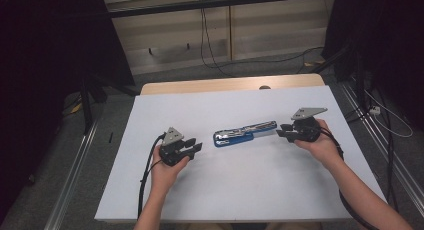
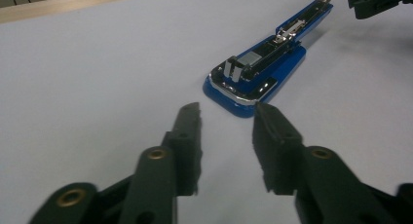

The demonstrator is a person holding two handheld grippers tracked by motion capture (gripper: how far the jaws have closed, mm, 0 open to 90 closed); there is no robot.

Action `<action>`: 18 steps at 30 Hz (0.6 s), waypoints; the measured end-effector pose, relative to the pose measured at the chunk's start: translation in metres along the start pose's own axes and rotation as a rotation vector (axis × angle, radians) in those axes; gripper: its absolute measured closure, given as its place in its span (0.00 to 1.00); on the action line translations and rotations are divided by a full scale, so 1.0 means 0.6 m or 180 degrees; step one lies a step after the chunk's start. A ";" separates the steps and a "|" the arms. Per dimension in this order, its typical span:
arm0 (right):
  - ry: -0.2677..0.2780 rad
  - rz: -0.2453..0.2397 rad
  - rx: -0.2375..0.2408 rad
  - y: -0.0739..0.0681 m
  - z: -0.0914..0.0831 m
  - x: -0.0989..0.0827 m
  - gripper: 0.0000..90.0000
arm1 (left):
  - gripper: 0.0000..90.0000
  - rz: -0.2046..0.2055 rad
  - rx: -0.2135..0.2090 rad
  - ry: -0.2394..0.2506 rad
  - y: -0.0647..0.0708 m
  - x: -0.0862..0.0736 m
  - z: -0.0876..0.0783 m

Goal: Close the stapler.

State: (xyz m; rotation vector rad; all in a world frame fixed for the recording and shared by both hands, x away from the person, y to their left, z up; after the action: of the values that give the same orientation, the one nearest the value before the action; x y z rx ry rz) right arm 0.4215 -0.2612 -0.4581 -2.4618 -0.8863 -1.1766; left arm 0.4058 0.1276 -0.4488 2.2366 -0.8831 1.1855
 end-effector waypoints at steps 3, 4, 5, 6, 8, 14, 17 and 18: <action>-0.0066 0.0023 -0.0032 0.004 0.004 -0.010 0.92 | 0.88 -0.0037 -0.0032 -0.0037 0.001 0.001 0.016; -0.0093 0.0004 -0.0053 0.005 0.007 -0.013 0.93 | 0.90 0.0001 -0.0022 -0.0083 0.001 0.002 0.022; -0.0119 0.0014 -0.0079 0.006 0.009 -0.016 0.94 | 0.92 -0.0005 -0.0049 -0.0100 0.003 0.003 0.028; -0.0119 0.0014 -0.0079 0.006 0.009 -0.016 0.94 | 0.92 0.0012 -0.0069 -0.0122 0.005 0.003 0.034; -0.0152 0.0029 -0.0070 0.007 0.020 -0.020 0.99 | 0.98 0.0020 -0.0087 -0.0175 0.008 0.004 0.045; -0.0150 0.0070 -0.0049 0.009 0.039 -0.016 1.00 | 1.00 0.0055 -0.0118 -0.0259 0.013 0.005 0.070; -0.0150 0.0077 -0.0067 0.011 0.042 -0.013 1.00 | 1.00 0.0060 -0.0119 -0.0306 0.014 0.005 0.078; -0.0150 0.0099 -0.0063 0.013 0.045 -0.010 1.00 | 1.00 0.0043 -0.0140 -0.0300 0.016 0.007 0.080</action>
State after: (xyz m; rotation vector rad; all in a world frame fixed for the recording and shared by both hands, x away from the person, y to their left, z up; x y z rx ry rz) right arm 0.4397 -0.2567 -0.4796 -2.5195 -0.8498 -1.1268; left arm 0.4270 0.0888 -0.4696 2.2702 -0.9530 1.0634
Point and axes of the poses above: each handheld gripper's, and its own axes: z roughly forward along the jaws, x roughly out of its top, y roughly to its right, the point moved 3 cm from there along z, roughly forward along the jaws
